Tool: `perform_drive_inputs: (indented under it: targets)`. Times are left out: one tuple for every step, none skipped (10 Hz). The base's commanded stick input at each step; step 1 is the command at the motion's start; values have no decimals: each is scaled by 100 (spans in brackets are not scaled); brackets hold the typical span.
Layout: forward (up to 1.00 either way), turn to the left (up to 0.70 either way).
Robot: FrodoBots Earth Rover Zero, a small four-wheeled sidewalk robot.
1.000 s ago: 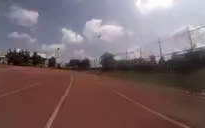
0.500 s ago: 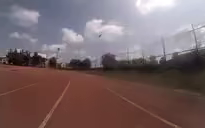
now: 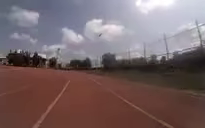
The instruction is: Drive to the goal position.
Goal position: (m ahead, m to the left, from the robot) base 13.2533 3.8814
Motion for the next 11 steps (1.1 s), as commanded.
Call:
perform_drive_inputs:
  targets:
    - [70,0]
    - [70,0]
    - [70,0]
    - [70,0]
    - [70,0]
    - [70,0]
    - [70,0]
    - [70,0]
    - [70,0]
    - [70,0]
    - [70,0]
